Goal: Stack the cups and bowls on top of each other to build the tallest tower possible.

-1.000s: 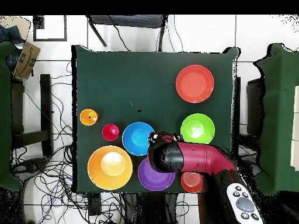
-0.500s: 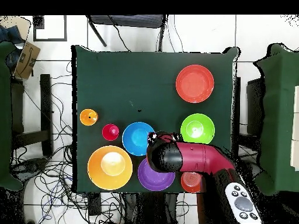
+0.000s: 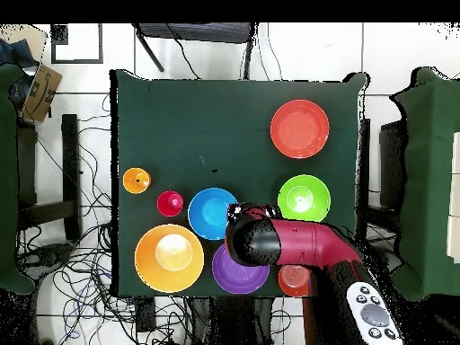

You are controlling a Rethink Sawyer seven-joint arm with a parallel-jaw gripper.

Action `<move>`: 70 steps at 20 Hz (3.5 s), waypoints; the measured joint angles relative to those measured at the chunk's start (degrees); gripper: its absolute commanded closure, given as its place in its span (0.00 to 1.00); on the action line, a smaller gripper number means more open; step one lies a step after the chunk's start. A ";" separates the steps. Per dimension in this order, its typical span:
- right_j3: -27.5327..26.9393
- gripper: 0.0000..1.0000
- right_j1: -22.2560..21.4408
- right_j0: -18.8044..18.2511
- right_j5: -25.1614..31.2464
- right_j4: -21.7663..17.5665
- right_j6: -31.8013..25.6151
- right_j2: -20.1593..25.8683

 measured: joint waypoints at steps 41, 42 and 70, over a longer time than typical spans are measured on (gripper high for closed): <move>0.88 0.00 -0.45 -5.34 3.23 -0.01 0.00 3.55; 0.88 0.00 -0.45 -5.34 3.23 -0.01 0.00 3.55; 0.89 0.00 0.39 -12.13 3.23 -3.35 0.00 3.55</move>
